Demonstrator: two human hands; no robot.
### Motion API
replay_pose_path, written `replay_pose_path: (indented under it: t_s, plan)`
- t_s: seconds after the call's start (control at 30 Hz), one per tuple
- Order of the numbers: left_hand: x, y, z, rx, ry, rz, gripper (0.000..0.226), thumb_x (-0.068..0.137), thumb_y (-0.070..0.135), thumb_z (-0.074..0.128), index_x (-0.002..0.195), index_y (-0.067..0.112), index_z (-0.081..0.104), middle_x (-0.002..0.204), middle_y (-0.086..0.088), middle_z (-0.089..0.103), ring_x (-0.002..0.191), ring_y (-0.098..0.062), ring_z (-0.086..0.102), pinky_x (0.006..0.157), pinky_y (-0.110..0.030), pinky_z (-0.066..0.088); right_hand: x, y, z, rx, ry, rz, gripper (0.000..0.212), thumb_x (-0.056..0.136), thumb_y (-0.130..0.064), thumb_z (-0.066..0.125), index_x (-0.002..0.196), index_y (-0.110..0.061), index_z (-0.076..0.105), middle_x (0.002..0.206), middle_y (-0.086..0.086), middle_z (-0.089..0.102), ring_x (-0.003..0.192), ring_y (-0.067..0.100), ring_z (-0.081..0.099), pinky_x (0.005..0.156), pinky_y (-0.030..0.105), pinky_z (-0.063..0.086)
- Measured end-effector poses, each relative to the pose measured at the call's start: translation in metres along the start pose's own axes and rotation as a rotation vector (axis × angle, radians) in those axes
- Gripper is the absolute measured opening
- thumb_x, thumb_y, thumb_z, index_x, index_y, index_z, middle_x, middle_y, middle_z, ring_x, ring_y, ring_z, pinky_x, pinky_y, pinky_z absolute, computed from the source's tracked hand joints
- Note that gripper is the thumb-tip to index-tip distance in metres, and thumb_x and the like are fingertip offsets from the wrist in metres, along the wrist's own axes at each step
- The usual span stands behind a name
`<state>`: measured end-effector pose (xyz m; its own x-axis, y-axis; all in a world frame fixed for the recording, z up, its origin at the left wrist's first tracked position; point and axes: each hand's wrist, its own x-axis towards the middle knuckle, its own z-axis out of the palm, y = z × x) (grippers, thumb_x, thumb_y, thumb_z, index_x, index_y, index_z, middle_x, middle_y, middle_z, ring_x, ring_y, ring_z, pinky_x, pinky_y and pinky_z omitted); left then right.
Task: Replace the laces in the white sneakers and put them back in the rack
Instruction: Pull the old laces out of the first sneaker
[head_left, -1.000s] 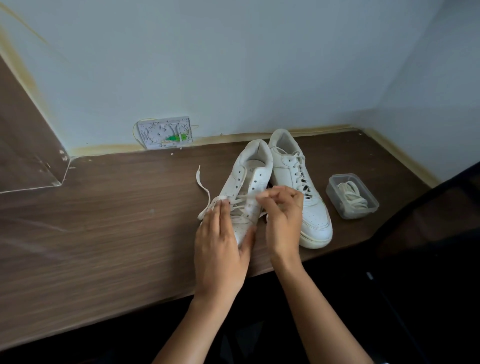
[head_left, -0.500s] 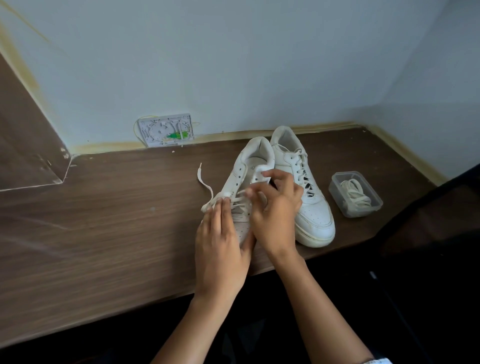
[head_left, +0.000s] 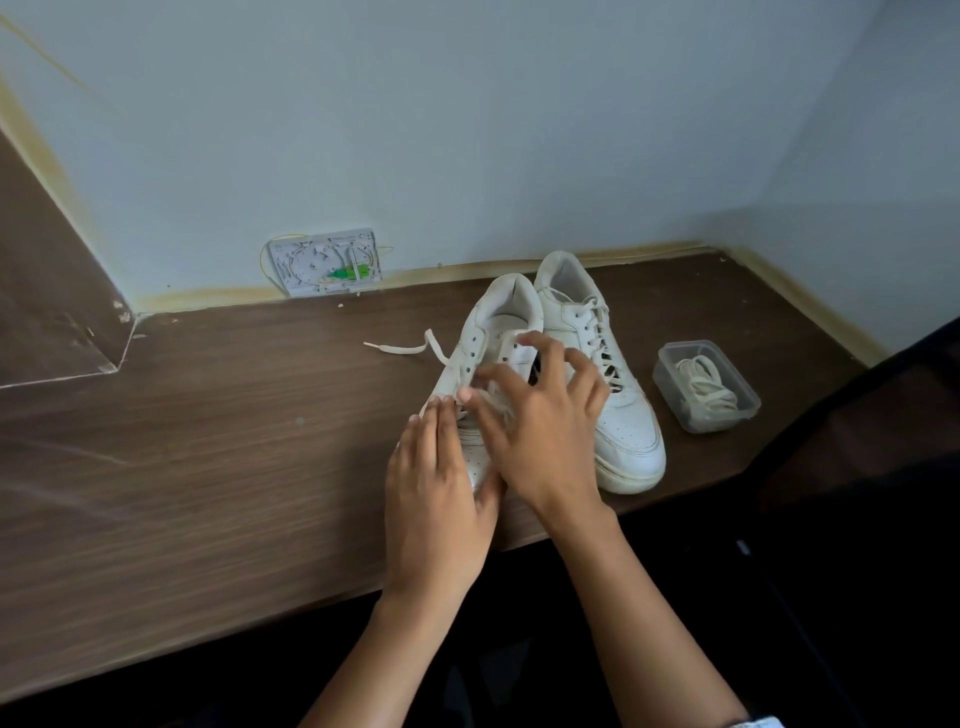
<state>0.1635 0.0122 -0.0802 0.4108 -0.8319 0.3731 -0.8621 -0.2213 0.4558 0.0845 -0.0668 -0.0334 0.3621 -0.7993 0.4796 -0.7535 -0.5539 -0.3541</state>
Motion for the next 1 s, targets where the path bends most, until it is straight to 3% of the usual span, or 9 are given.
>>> replay_pose_path:
  t_s: [0.17,0.33,0.4,0.47,0.57,0.63,0.77,0.9,1.0]
  plan:
    - [0.0,0.001,0.0,0.008,0.008,-0.006,0.074,0.084,0.043,0.055,0.141,-0.003,0.044,0.142,-0.02,0.05,0.128,-0.04,0.051,0.103,-0.05,0.045,0.003,0.001,0.006,0.144,0.06,0.045,0.006,0.085,-0.037,0.069,0.083,-0.034,0.073,0.135,-0.006,0.048,0.123,0.026,0.03,0.101,0.045,0.026]
    - [0.0,0.003,0.001,-0.01,0.065,-0.021,0.073,0.091,0.054,0.043,0.14,-0.001,0.046,0.141,-0.019,0.052,0.127,-0.036,0.052,0.102,-0.047,0.045,0.014,0.015,-0.013,0.534,0.533,0.469,0.013,0.095,-0.023,0.061,0.088,-0.015,0.068,0.114,-0.004,0.043,0.106,0.018,0.039,0.1,0.049,0.037]
    - [0.001,0.004,0.001,-0.006,0.072,-0.016,0.073,0.091,0.054,0.041,0.14,0.0,0.047,0.141,-0.019,0.052,0.128,-0.034,0.052,0.102,-0.045,0.044,0.016,0.023,-0.019,0.529,0.599,0.548,0.011,0.095,-0.026,0.062,0.092,-0.016,0.067,0.111,-0.005,0.042,0.107,0.02,0.042,0.102,0.053,0.036]
    - [0.0,0.003,0.001,-0.005,0.076,-0.016,0.074,0.091,0.055,0.04,0.14,-0.001,0.046,0.141,-0.019,0.052,0.128,-0.034,0.052,0.102,-0.045,0.044,0.016,0.025,-0.022,0.488,0.58,0.493,0.007,0.093,-0.023,0.064,0.1,-0.021,0.065,0.112,-0.007,0.042,0.106,0.018,0.042,0.105,0.046,0.036]
    - [0.0,0.002,0.002,-0.007,0.068,-0.02,0.073,0.091,0.053,0.043,0.14,-0.001,0.046,0.141,-0.019,0.051,0.128,-0.035,0.052,0.102,-0.046,0.045,0.014,0.016,-0.022,0.356,0.393,0.207,0.011,0.094,-0.029,0.065,0.103,-0.027,0.07,0.123,-0.002,0.045,0.112,0.024,0.039,0.1,0.02,0.026]
    - [0.001,0.001,0.002,-0.006,0.053,-0.015,0.073,0.09,0.051,0.045,0.14,-0.002,0.046,0.142,-0.019,0.051,0.128,-0.036,0.051,0.103,-0.047,0.045,0.011,0.009,-0.014,0.212,0.177,0.058,0.012,0.093,-0.037,0.064,0.1,-0.033,0.072,0.134,-0.001,0.044,0.121,0.026,0.029,0.101,0.032,0.027]
    - [0.001,0.0,0.002,-0.007,0.027,0.012,0.073,0.084,0.042,0.053,0.139,-0.005,0.045,0.142,-0.022,0.05,0.128,-0.039,0.051,0.103,-0.051,0.045,0.001,0.001,0.006,0.084,-0.099,0.067,0.021,0.094,-0.048,0.057,0.104,-0.037,0.071,0.15,0.0,0.032,0.132,0.028,0.015,0.109,0.049,0.014]
    - [0.001,0.001,0.002,0.012,0.039,-0.007,0.075,0.087,0.051,0.042,0.14,-0.003,0.046,0.141,-0.02,0.052,0.126,-0.038,0.053,0.101,-0.049,0.047,0.005,0.002,0.005,0.238,0.045,0.082,0.004,0.085,-0.035,0.072,0.081,-0.036,0.074,0.141,-0.007,0.044,0.128,0.026,0.024,0.105,0.043,0.019]
    - [0.001,0.003,0.003,0.005,0.054,-0.02,0.074,0.091,0.054,0.041,0.141,-0.001,0.045,0.142,-0.018,0.051,0.127,-0.037,0.052,0.102,-0.047,0.046,0.009,0.002,-0.007,0.467,0.294,0.271,0.022,0.089,-0.027,0.069,0.078,-0.045,0.064,0.127,-0.008,0.048,0.115,0.02,0.035,0.098,0.039,0.029]
